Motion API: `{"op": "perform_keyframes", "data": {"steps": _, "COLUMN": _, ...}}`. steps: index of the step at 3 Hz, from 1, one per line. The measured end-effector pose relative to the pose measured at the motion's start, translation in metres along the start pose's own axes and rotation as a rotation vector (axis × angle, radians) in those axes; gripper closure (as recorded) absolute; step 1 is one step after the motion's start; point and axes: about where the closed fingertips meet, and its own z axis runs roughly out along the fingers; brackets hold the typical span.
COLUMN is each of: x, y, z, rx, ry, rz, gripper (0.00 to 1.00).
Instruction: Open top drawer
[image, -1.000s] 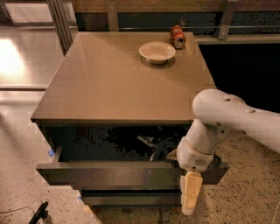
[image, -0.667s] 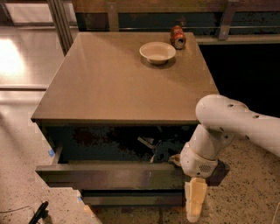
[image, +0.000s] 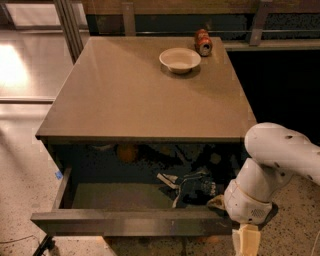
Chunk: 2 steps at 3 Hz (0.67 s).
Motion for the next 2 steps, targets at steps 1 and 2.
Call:
{"op": "perform_keyframes", "data": {"steps": 1, "x": 0.008, "y": 0.014, "z": 0.000, "rx": -0.007, "ry": -0.006, "rz": -0.005, "gripper": 0.00}}
{"op": "perform_keyframes", "data": {"steps": 2, "x": 0.033, "y": 0.039, "z": 0.009, "rx": -0.025, "ry": -0.025, "rz": 0.017, "gripper": 0.00}}
